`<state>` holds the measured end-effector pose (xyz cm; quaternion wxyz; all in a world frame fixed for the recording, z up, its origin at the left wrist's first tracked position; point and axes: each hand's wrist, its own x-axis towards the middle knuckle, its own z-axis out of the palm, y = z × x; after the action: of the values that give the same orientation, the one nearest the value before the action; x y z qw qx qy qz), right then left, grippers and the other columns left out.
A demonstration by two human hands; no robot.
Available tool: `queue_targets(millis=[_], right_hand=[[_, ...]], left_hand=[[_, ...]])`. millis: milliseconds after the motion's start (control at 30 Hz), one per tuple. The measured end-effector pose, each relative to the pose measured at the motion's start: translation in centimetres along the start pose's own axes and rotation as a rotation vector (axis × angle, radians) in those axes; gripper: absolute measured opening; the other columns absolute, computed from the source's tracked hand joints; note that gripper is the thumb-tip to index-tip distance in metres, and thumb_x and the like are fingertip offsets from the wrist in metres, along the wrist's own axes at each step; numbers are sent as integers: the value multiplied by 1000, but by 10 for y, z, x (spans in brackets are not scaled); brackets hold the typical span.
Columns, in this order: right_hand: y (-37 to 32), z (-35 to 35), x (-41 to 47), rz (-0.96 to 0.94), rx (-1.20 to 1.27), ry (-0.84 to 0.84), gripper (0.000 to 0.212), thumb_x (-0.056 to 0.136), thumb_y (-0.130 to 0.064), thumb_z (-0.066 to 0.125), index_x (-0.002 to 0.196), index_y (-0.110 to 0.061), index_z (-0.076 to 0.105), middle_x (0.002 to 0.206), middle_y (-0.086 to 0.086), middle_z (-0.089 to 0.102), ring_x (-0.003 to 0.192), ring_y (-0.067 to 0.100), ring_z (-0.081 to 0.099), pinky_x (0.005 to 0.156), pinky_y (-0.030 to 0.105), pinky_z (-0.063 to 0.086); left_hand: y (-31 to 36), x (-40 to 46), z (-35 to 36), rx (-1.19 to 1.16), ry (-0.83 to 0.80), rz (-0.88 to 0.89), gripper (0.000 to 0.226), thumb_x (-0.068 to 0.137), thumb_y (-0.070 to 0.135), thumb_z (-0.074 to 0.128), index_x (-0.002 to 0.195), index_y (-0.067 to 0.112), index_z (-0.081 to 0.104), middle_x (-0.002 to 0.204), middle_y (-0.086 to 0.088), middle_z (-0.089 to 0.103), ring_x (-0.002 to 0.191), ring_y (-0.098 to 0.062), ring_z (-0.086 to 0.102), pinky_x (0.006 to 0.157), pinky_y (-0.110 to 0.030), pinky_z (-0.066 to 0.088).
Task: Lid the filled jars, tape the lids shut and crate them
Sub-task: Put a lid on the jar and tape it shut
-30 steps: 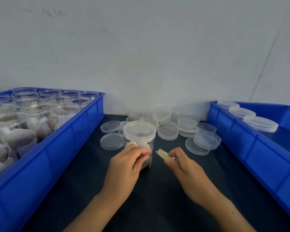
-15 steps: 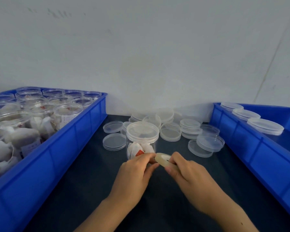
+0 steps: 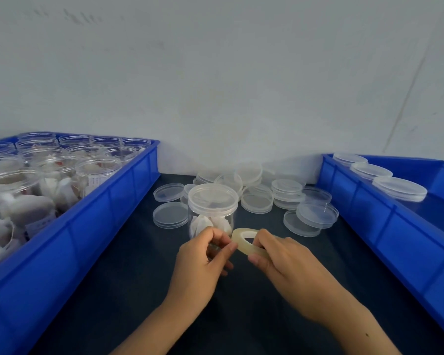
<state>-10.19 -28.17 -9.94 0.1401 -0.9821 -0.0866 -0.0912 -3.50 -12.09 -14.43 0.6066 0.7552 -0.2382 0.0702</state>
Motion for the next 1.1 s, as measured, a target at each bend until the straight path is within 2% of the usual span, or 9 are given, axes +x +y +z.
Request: queue_targets(millis=[133,300,467,567,667,800,900,1000,1100], right_hand=[[0,2,0,12,17,-26,19,101,-46,31,91,-30,33,75,-8,47,73,10,44,62,25,33],[3,8,2,76,138,-32,25,101,-46,28,90,-25,35,71,-1,48,64,13,44,60,28,36],[10,17,7,133,82,40,28,102,-46,26,95,-20,33,67,-6,43,60,12,42,57,28,33],[14,19,7,156,143,61,18,102,-46,30,107,-29,29,67,-6,47,59,11,47,54,22,34],[16,16,7,165,291,12,23,102,-41,34,121,-53,27,70,-8,52,62,9,50,60,24,39],[16,21,12,214,236,55,19,101,-41,39,112,-52,50,64,-16,54,62,0,53,60,17,36],[12,22,14,257,325,116,22,101,-32,44,97,-45,61,72,-12,62,64,1,54,62,20,41],[10,19,12,250,383,198,27,100,-25,45,83,-36,62,79,-8,63,76,7,58,71,28,48],[5,19,12,187,255,281,24,99,-35,42,80,-26,54,78,-5,55,72,10,51,65,22,42]], left_hand=[[1,-3,-1,131,43,162,7,89,19,67,84,17,63,72,9,65,67,-9,66,60,-28,56],[6,0,-3,240,104,353,9,84,11,72,81,15,65,71,13,63,69,-5,63,60,-10,46],[13,-2,-2,222,98,490,9,85,17,70,81,9,68,76,10,66,72,-4,64,65,-12,50],[13,0,-2,214,123,507,7,84,13,73,81,9,68,76,10,66,72,-4,64,66,-13,50],[12,4,-7,250,143,506,9,85,18,71,81,11,68,77,10,66,73,-5,65,66,-19,53],[8,6,-9,373,141,565,18,86,29,61,80,13,67,78,11,65,71,-4,62,60,-25,53],[6,8,-8,440,196,602,21,86,32,60,78,14,67,77,11,64,70,-5,60,58,-26,52],[6,10,-9,520,290,659,23,85,34,61,76,15,68,82,8,64,77,-7,57,65,-20,48],[5,10,-7,532,384,654,23,84,37,62,79,16,71,97,1,60,90,-12,53,75,-14,43]])
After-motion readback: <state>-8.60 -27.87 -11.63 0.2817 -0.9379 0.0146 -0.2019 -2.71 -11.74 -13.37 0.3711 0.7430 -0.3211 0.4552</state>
